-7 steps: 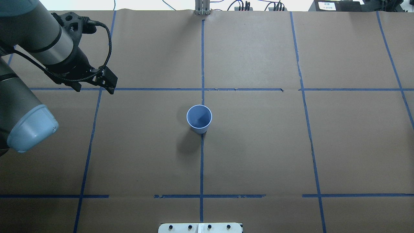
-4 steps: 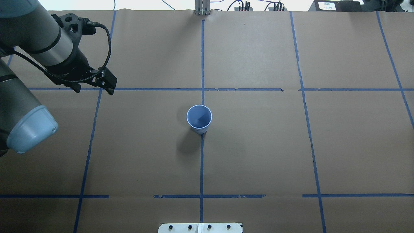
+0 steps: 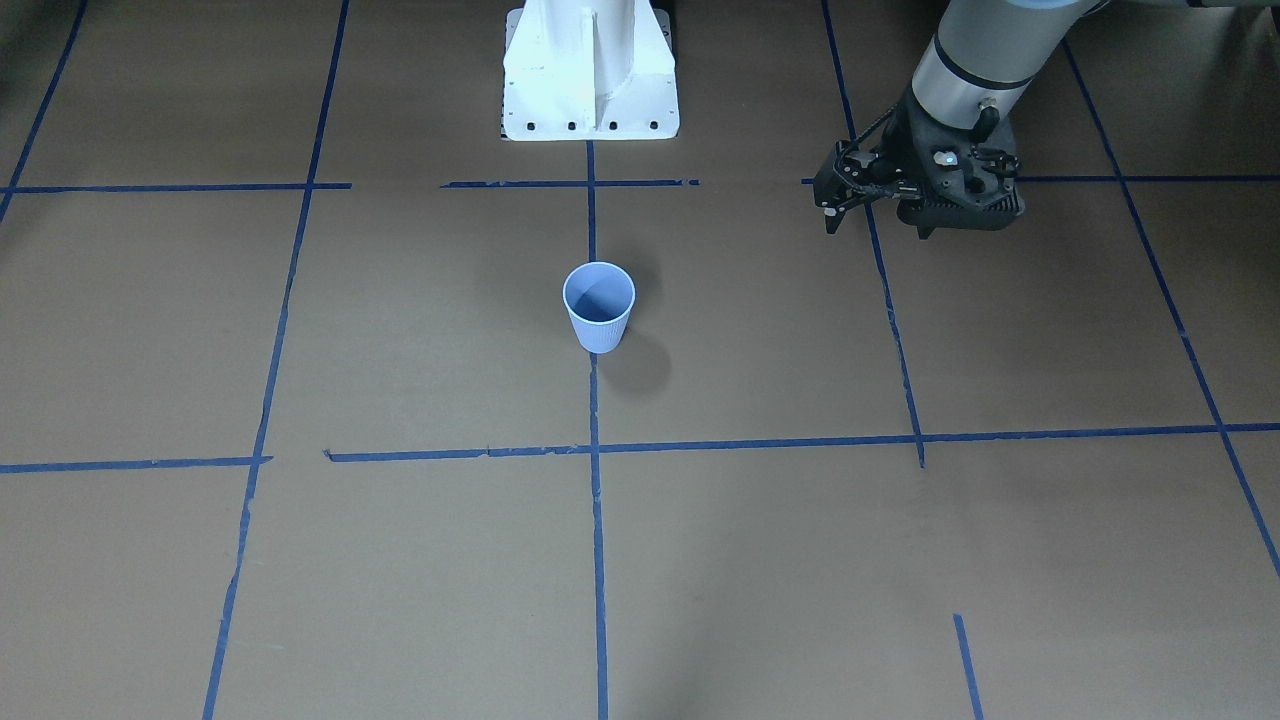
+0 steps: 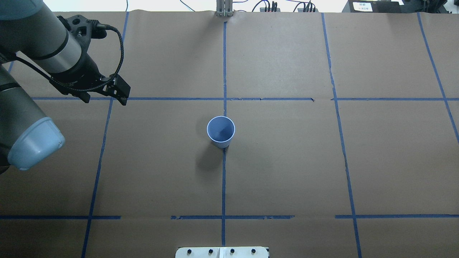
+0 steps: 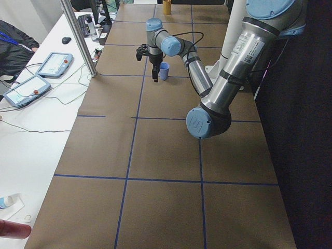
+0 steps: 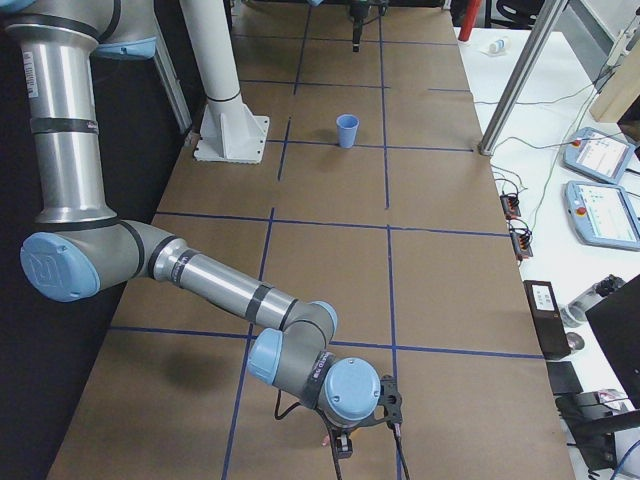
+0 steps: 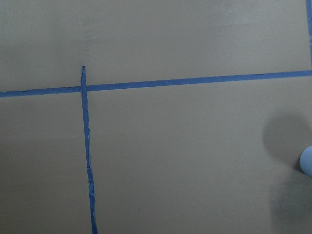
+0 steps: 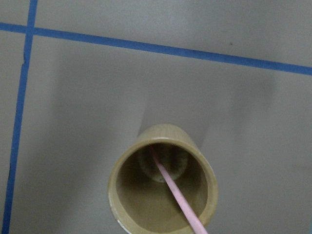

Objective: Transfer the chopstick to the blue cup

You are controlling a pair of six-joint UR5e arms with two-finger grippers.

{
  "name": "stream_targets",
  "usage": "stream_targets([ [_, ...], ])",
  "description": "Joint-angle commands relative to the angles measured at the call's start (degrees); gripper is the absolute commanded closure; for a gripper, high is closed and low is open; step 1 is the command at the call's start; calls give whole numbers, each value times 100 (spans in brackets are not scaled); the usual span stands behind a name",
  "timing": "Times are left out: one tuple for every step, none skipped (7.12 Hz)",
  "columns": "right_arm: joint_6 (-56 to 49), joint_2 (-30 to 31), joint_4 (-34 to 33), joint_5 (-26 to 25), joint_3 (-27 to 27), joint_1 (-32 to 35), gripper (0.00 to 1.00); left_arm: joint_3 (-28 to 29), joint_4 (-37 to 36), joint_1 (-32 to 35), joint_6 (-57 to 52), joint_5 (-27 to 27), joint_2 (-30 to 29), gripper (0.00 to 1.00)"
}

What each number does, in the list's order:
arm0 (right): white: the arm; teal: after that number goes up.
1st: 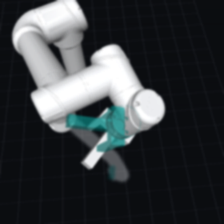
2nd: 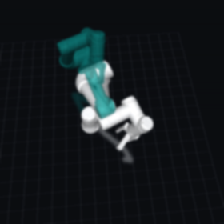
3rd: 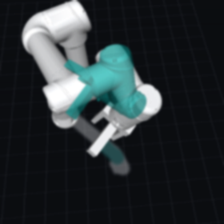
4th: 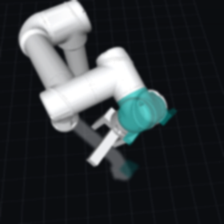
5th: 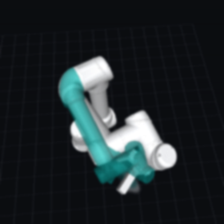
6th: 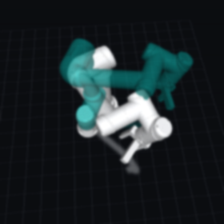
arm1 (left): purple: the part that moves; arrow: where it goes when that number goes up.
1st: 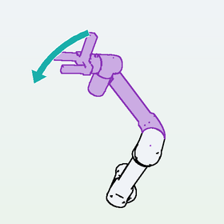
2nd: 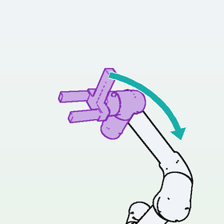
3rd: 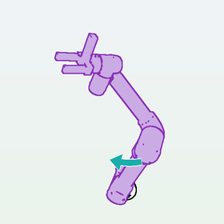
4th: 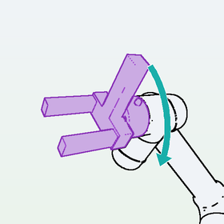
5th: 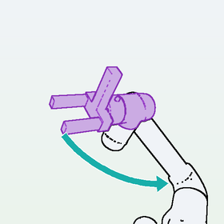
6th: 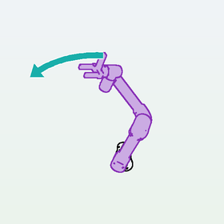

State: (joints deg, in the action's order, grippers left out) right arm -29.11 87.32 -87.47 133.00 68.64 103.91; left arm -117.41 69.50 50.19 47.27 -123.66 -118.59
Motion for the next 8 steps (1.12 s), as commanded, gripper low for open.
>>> stream_targets([
  [-86,144,1,7,0,94,7,-62,2,8,10,0,2,0],
  [-86,145,1,16,26,164,30,-97,-6,8,10,0,2,0],
  [-86,145,1,24,79,261,40,-115,-6,8,19,0,2,0],
  [-86,136,-7,-2,158,384,50,-115,-6,8,19,0,2,0],
  [-86,206,-7,50,246,481,60,-124,-6,17,10,9,11,0],
  [-86,346,-7,51,394,508,67,-203,-15,17,19,0,11,0],
  [-86,417,-7,33,404,508,71,-212,-15,0,19,0,115,0],
  [-86,443,-7,25,405,508,71,-221,-15,0,19,0,134,0],
])
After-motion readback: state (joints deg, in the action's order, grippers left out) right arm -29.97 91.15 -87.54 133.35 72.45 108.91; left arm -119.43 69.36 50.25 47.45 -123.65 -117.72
